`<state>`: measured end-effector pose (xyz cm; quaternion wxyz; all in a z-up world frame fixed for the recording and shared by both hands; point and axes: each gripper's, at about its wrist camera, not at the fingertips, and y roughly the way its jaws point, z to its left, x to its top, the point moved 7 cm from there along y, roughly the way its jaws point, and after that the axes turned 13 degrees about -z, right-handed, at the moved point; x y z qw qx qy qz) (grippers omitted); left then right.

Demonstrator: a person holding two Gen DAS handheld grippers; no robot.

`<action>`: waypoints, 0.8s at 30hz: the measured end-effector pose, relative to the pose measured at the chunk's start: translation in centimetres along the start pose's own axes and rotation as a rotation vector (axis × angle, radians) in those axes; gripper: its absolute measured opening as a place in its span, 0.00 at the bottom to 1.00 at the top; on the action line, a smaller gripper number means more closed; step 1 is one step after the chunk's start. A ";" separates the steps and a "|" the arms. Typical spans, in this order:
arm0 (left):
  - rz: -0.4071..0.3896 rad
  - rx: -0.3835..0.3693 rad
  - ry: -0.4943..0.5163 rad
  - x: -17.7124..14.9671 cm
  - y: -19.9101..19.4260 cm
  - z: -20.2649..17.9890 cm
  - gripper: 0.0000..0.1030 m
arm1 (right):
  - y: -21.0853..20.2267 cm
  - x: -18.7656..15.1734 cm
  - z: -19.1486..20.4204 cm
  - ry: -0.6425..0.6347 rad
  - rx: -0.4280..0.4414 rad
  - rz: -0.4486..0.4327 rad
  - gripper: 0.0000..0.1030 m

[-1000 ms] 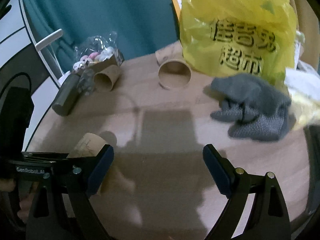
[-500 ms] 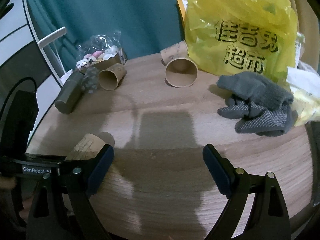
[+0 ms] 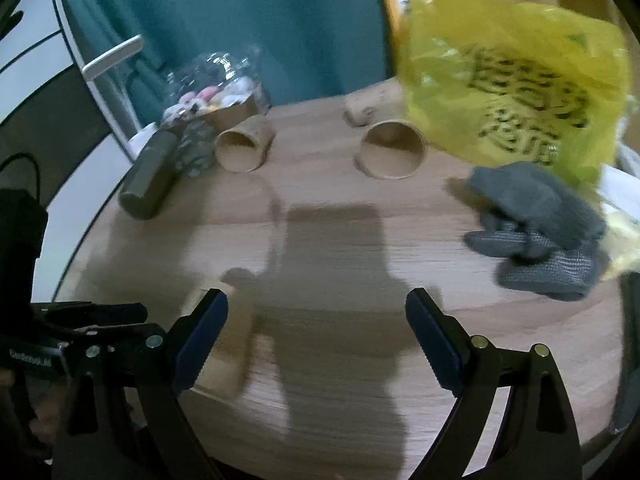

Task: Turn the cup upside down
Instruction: 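Lift the cup with the left tool while the right tool grasps it from the left tool, then rotate the held cup with the right tool so its base faces up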

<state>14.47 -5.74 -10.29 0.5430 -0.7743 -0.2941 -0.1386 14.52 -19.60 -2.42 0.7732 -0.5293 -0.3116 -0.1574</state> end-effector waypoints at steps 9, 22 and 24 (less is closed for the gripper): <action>-0.112 0.120 -0.026 -1.5 -2.7 8.0 0.79 | 5.9 -0.6 3.6 -0.014 0.066 0.299 0.89; -0.125 0.075 -0.075 -1.6 -2.7 12.4 0.79 | 8.0 -1.7 6.0 -0.222 0.017 0.511 0.56; -0.126 0.068 -0.077 -1.6 -2.7 12.5 0.79 | 7.6 -1.3 6.3 -0.236 0.015 0.486 0.55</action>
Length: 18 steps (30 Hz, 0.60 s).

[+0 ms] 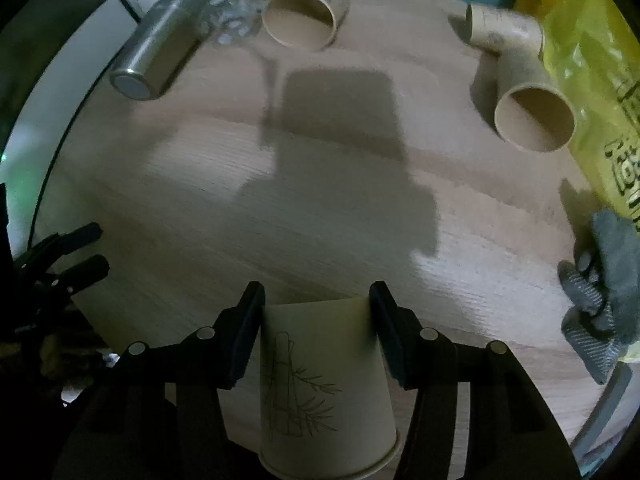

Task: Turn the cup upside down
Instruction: 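Rotate the held cup with the right tool so its base faces up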

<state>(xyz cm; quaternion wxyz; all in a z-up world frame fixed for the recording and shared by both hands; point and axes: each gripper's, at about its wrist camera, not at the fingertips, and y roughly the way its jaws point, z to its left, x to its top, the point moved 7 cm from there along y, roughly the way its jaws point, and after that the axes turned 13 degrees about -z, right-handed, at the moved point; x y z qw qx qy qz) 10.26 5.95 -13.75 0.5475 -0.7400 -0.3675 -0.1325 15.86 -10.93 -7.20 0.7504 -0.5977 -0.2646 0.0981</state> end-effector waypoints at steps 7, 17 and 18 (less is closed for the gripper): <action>-0.044 -0.025 0.033 1.0 -1.1 -1.4 0.79 | -4.2 2.5 2.3 -0.049 0.058 -0.318 0.55; -0.086 -0.015 0.084 0.8 -1.6 -2.0 0.79 | -6.4 -1.2 2.8 0.031 0.019 -0.850 0.56; -0.087 -0.012 0.094 0.7 -1.7 -2.1 0.79 | -6.1 -1.3 2.9 0.027 0.009 -0.852 0.56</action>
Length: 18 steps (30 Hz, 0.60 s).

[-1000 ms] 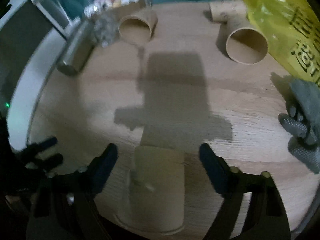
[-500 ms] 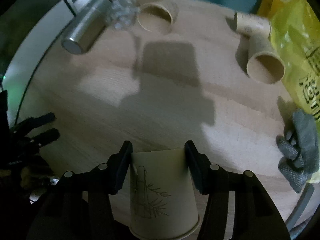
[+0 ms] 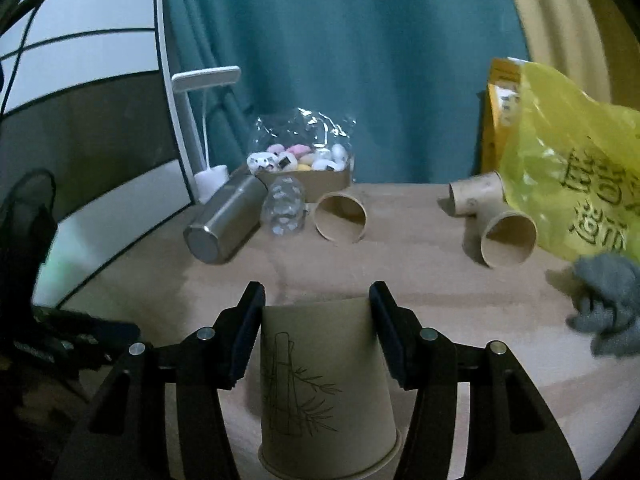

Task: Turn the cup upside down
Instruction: 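Rotate the held cup with the right tool so its base faces up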

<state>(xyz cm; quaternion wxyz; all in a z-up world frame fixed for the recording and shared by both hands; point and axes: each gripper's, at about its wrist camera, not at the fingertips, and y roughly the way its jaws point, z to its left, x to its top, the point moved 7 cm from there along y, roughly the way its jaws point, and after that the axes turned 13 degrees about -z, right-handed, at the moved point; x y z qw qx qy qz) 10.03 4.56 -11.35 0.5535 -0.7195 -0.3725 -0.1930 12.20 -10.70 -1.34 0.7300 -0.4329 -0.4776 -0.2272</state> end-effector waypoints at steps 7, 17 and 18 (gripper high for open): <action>-0.011 -0.001 0.053 -0.3 0.0 -1.1 0.79 | -3.6 -1.3 0.0 -0.025 -0.043 -0.118 0.56; -0.016 -0.020 0.123 -1.3 0.0 -3.5 0.79 | -8.2 -2.7 -0.4 -0.037 -0.092 -0.225 0.56; -0.016 -0.024 0.129 -1.4 0.0 -3.8 0.79 | -8.6 -2.9 -0.5 -0.034 -0.095 -0.226 0.56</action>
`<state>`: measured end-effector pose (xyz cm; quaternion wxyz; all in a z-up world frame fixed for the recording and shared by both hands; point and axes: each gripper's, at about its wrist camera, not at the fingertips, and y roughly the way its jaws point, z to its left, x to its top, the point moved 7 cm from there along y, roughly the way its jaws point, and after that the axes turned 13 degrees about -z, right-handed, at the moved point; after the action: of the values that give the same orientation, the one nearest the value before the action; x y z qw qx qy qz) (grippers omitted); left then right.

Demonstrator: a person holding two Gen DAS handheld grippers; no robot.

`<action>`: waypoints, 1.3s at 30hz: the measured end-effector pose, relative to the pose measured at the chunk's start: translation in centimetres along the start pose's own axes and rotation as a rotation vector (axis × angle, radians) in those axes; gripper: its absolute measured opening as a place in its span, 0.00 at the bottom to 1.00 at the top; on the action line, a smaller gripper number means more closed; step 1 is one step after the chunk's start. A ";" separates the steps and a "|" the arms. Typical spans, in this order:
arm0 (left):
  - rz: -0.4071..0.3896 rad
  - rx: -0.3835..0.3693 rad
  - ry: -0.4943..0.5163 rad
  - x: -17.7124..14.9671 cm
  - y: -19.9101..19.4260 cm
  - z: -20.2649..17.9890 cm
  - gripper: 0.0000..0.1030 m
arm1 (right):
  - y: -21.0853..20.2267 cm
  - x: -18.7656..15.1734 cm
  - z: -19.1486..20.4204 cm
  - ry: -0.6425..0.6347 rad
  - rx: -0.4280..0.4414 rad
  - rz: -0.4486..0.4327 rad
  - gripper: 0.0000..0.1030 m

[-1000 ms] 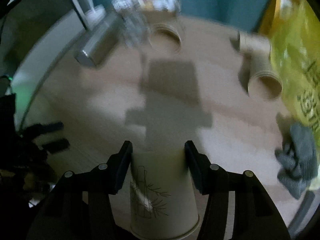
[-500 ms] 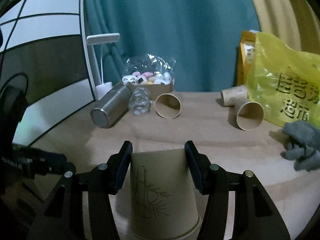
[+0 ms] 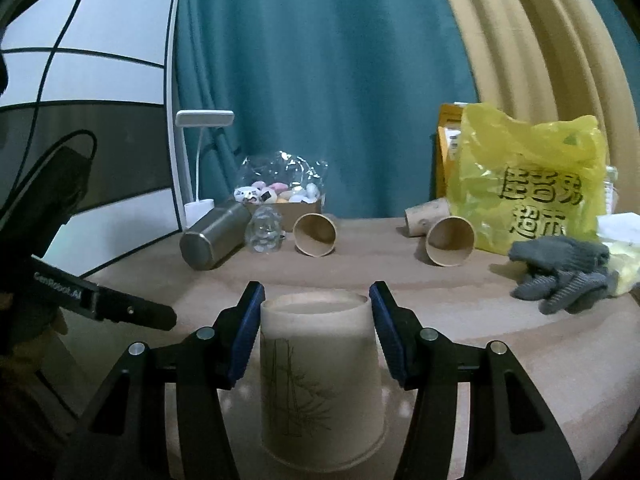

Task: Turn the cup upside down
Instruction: 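Rotate the held cup with the right tool so its base faces up, then lower the cup rim-down onto the table and open the right tool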

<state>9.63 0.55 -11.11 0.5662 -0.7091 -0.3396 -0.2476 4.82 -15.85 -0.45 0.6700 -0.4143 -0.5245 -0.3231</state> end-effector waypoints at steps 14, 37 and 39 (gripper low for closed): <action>-0.025 0.008 0.028 -0.5 -1.0 -1.5 0.79 | -1.5 -0.9 -0.3 -0.012 -0.006 0.032 0.56; -0.060 0.013 0.013 0.3 -0.2 0.0 0.79 | 1.2 -1.0 -0.3 0.005 0.000 0.092 0.57; -0.066 0.009 0.017 0.3 -0.1 -0.2 0.79 | 1.4 -1.1 -0.3 0.005 -0.002 0.109 0.61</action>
<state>9.75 0.44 -10.71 0.5638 -0.6927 -0.3591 -0.2708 5.92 -15.46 -1.89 0.6874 -0.4423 -0.4991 -0.2877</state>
